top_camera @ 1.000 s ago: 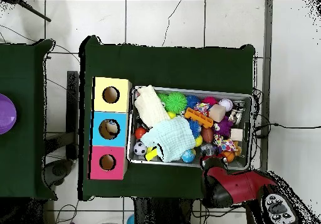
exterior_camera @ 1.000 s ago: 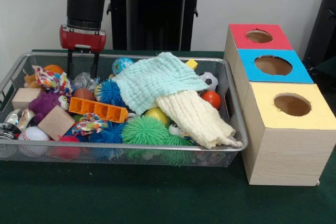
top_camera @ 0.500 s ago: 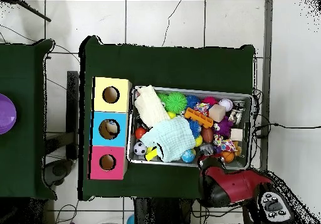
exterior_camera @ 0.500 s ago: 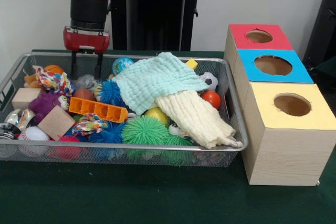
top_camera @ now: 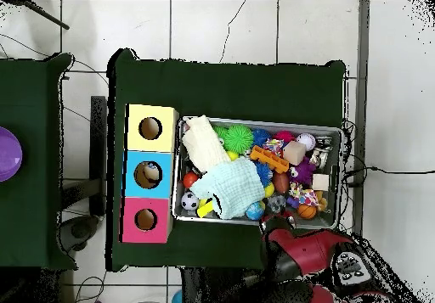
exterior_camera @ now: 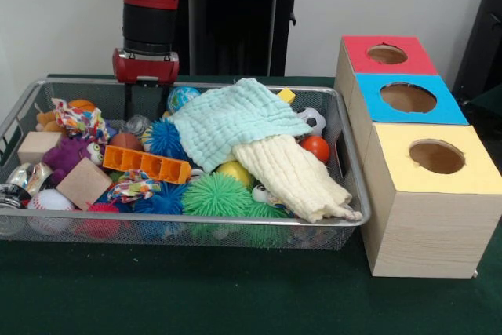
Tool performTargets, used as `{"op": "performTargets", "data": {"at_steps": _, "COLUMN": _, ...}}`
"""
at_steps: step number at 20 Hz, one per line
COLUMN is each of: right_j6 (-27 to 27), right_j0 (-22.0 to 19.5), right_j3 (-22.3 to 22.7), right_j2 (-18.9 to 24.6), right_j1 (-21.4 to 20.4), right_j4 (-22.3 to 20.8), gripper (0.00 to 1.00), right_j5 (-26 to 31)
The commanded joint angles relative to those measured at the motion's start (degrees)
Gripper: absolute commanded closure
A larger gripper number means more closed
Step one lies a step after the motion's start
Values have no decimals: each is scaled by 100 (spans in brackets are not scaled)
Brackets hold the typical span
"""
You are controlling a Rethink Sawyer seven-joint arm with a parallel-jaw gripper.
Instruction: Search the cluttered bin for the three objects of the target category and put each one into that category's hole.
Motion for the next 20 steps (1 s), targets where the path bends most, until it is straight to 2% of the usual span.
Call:
{"op": "performTargets", "data": {"at_steps": 1, "right_j6": 434, "right_j0": 232, "right_j3": -649, "right_j2": -132, "right_j1": 745, "right_j4": 375, "gripper": 0, "right_j5": -610}}
{"op": "performTargets", "data": {"at_steps": 12, "right_j6": 421, "right_j0": 171, "right_j3": -682, "right_j2": -30, "right_j1": 650, "right_j4": 149, "gripper": 0, "right_j5": -421}}
{"op": "performTargets", "data": {"at_steps": 20, "right_j6": 377, "right_j0": 286, "right_j3": -756, "right_j2": -216, "right_j1": 771, "right_j4": 301, "gripper": 0, "right_j5": -621}}
